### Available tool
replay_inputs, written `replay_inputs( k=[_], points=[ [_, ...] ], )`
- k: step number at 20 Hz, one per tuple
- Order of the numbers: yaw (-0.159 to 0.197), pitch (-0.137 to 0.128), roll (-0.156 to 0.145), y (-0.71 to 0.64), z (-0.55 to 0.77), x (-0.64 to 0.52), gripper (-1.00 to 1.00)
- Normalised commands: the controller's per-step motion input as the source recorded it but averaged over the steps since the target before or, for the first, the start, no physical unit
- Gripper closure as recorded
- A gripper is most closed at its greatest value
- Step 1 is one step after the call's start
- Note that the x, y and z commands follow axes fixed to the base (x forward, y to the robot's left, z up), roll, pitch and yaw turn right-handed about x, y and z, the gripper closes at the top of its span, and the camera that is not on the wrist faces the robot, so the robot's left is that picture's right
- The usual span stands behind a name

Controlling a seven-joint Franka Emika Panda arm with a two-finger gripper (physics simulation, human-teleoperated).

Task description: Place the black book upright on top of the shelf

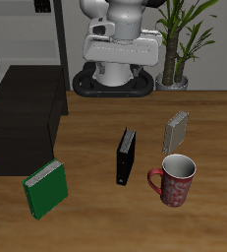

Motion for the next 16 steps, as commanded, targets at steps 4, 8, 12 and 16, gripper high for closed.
replay_inputs(
  k=[4, 8, 12, 16],
  points=[
    [0.03, -0.027, 0.092, 0.31, 0.02, 0.12, -1.0],
    [-0.002, -0.014, -0.005, 0.16, 0.02, 0.18, -1.0],
    [-0.001, -0.006, -0.008, 0.08, -0.01, 0.21, -1.0],
    [0.017, -0.032, -0.006, 0.11, -0.1, 0.24, -1.0]
  ],
)
